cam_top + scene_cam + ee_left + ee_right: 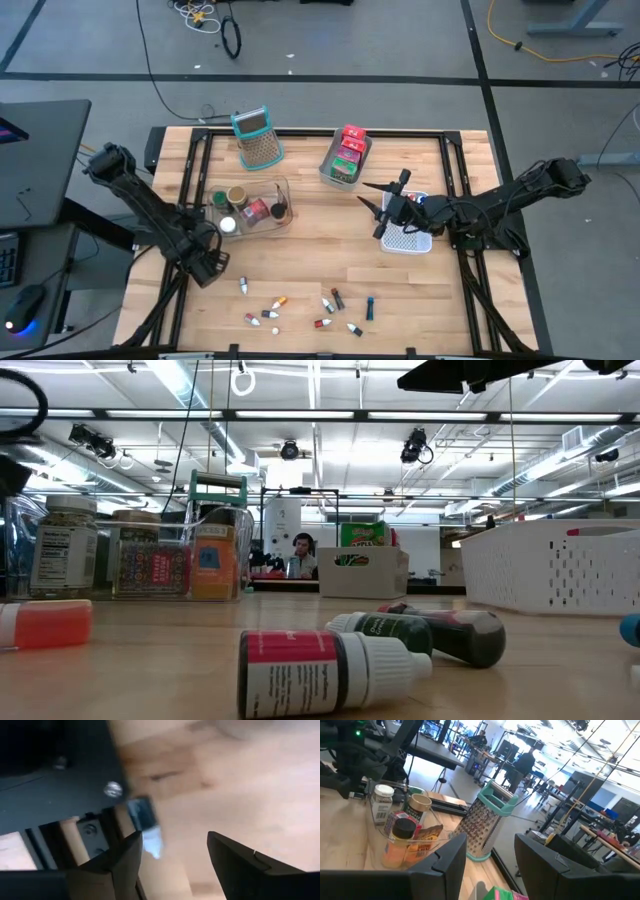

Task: Pick & Place Kitchen Items
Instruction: Put the green food coloring bottle into the white bin

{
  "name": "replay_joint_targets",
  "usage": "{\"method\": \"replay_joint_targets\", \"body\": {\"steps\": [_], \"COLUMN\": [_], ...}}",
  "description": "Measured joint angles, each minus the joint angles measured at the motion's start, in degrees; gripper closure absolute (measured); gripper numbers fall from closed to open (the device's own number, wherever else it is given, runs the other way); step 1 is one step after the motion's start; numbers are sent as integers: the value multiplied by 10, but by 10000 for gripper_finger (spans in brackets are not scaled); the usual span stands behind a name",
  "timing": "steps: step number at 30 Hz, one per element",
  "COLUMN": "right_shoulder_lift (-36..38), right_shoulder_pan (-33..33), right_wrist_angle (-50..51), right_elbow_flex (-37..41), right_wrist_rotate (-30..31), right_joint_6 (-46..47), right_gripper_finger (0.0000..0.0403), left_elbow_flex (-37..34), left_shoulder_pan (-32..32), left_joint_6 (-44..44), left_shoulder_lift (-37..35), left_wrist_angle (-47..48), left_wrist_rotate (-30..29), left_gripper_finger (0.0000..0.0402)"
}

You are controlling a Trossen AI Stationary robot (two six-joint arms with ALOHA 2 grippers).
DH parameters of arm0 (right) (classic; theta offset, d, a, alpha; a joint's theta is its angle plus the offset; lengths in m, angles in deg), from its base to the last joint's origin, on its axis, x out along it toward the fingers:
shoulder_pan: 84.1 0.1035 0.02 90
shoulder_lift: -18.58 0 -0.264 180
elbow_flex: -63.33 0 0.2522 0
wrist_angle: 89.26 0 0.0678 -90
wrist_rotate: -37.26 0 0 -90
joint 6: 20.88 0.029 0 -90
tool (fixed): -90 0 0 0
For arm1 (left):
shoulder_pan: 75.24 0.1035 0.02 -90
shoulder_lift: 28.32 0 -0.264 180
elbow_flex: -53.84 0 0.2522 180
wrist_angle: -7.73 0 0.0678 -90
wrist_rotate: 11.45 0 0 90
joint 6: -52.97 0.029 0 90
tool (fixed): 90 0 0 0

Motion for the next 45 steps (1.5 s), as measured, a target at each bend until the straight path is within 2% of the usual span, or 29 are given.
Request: {"method": "replay_joint_targets", "body": {"steps": [3,5,8,11,14,17,23,33,40,45], "right_shoulder_lift": [0,0,0,0,0,0,0,0,0,0], "right_shoulder_pan": [0,0,0,0,0,0,0,0,0,0], "right_wrist_angle": [0,0,0,0,0,0,0,0,-2,-7], "right_elbow_flex": [0,0,0,0,0,0,0,0,0,0], "right_wrist_rotate": [0,0,0,0,0,0,0,0,0,0], "right_joint_6": [0,3,19,30,31,32,32,30,24,14], "right_gripper_finger": [227,227,227,227,227,227,227,227,227,227], "left_elbow_flex": [25,42,63,67,61,54,54,54,54,54], "left_shoulder_pan": [0,-5,-19,-42,-72,-96,-105,-105,-104,-104], "left_joint_6": [46,46,-2,-62,-130,-160,-150,-148,-146,-150], "left_shoulder_lift": [-1,-1,-1,-1,-1,0,31,77,106,124], "left_wrist_angle": [0,14,67,107,101,54,52,61,25,39], "left_wrist_rotate": [-1,-1,-15,20,64,71,36,31,-25,-11], "left_gripper_finger": [169,171,172,171,171,172,172,177,178,178]}}
